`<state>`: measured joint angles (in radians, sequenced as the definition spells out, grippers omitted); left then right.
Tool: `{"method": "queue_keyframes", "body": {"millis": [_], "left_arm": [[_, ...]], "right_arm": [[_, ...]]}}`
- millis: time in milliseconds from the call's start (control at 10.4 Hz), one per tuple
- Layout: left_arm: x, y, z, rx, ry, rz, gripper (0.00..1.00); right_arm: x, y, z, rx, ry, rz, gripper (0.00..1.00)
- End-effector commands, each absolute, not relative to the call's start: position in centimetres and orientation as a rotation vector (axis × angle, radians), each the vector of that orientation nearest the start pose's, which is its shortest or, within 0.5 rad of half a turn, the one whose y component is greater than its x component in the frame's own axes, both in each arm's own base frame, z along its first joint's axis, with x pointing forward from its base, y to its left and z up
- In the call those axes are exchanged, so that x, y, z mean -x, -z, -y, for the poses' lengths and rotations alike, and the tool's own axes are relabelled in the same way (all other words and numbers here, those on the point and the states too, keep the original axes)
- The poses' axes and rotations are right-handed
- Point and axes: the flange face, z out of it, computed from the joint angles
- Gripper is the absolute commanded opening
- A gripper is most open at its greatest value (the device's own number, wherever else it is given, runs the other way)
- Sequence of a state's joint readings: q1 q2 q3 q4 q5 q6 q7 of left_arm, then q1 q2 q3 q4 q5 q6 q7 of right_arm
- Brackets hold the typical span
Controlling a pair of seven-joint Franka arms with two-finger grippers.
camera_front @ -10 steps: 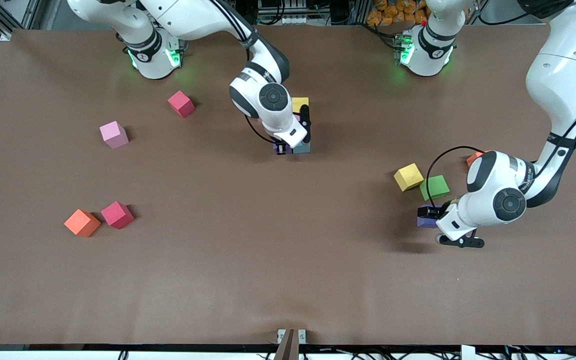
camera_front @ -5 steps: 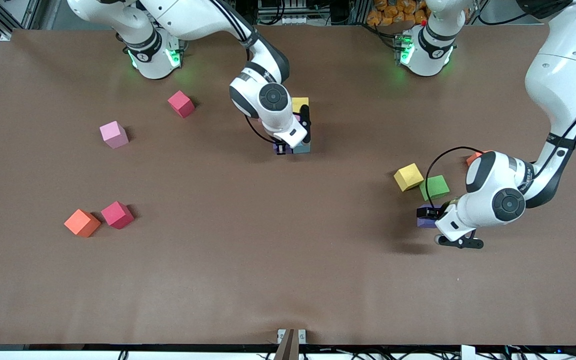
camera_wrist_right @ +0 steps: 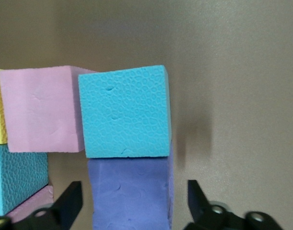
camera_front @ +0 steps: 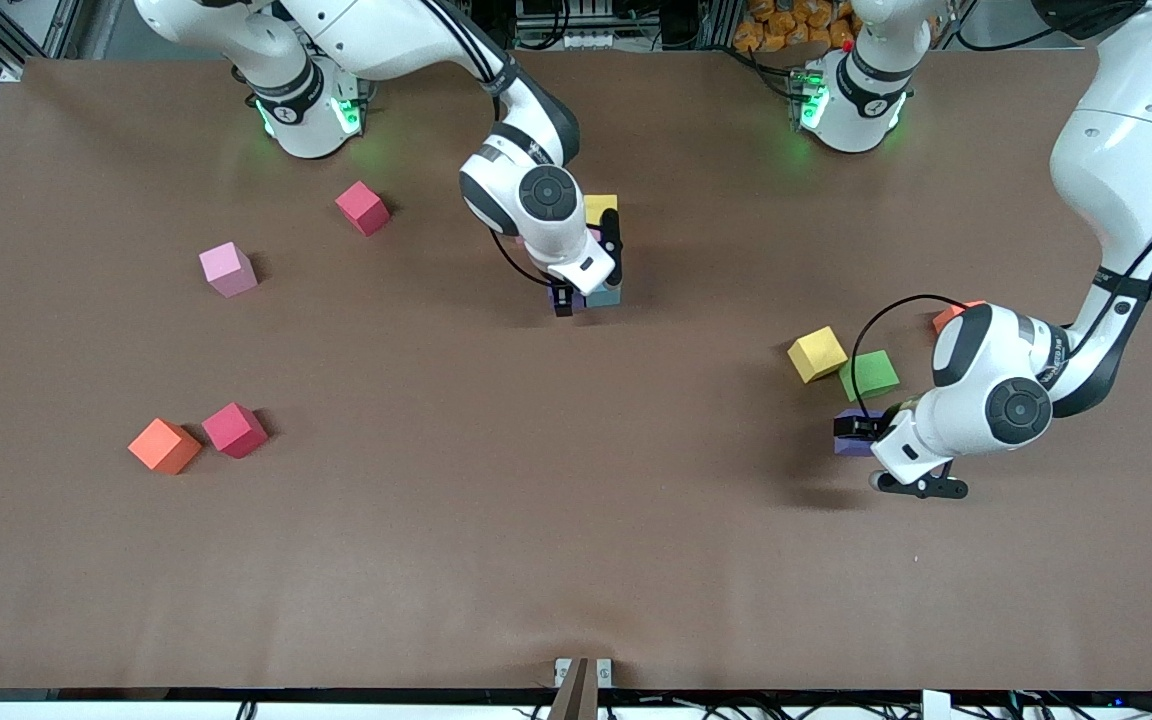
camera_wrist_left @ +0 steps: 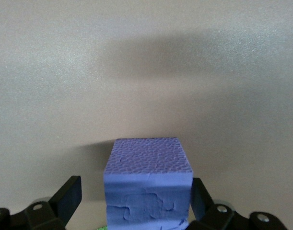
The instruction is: Form number 2 with 11 blocks
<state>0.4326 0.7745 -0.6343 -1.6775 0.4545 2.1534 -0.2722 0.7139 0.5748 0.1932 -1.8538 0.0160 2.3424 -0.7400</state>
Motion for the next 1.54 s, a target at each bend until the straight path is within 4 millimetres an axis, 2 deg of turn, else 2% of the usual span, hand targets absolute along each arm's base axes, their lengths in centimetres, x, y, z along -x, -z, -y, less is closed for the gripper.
{"method": "queue_keyframes", "body": {"millis": [0,384,960,1248,1440], "left_arm": [[-66.3,-20.7,7.3,3.194,-0.214,-0.173,1.0],[-66.3,-20.7,7.3,3.193,-0.211,-0.175,1.0],[-66.4,-20.8,7.3,3.193,-0.21,-0.17,1.0],[-66.4,-20.8,7.1,3.192,-0.209,-0.169,1.0],[-66.4,-20.8,7.4,3.194,-0.21,-0.172,0.92]], "right_arm": [[-39.7,-21.1,-50.0,-2.252,0.142,-2.327,1.0],[-39.6,-21.4,-49.5,-2.257,0.199,-2.318,1.0],[-39.8,-23.6,-49.0,-2.256,0.233,-2.308,1.0],[-41.0,-25.0,-47.8,-2.269,0.233,-2.292,1.0],[-42.8,-26.1,-46.1,-2.305,0.235,-2.256,1.0]]}}
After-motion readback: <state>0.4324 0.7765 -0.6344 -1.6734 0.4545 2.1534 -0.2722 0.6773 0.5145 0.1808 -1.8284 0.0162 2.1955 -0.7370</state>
